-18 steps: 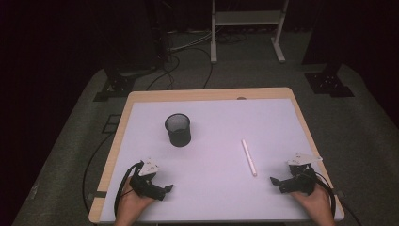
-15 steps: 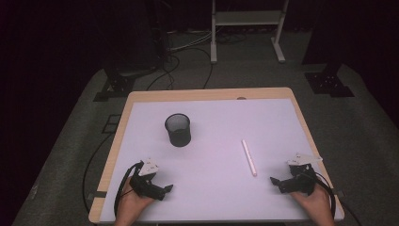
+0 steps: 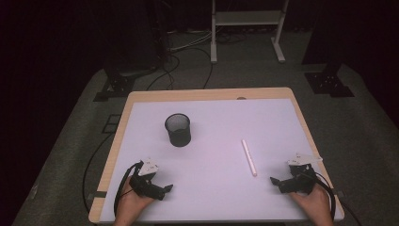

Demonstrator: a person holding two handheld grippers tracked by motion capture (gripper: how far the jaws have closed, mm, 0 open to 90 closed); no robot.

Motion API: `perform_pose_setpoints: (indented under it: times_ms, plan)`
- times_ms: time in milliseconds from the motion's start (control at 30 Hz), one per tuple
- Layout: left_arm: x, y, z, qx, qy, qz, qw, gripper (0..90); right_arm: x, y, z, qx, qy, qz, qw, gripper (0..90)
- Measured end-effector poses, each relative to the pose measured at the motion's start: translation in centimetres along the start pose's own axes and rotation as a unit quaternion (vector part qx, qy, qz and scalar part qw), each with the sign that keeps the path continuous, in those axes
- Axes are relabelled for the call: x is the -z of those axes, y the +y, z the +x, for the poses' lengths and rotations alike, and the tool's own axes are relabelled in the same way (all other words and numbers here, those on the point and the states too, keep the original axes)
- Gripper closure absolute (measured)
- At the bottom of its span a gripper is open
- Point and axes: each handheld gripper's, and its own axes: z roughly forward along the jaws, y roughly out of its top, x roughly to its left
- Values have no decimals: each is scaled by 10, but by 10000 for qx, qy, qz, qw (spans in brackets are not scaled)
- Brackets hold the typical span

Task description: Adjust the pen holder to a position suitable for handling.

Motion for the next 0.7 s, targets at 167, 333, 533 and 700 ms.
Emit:
perform_pose_setpoints:
  times_ms: [167,333,533,700]
  plan:
    - [3,3,2,88,-36,-156,9998,0,0,0,0,1,-3,-14,10000,7]
    - [6,6,4,73,-25,-170,9998,0,0,-1,0,11,-8,-20,10000,7]
    - [7,9,6,91,-2,-156,9998,0,0,-1,0,1,-3,-20,10000,8]
    - [7,14,7,85,9,-181,9998,0,0,-1,0,10,-6,-19,10000,8]
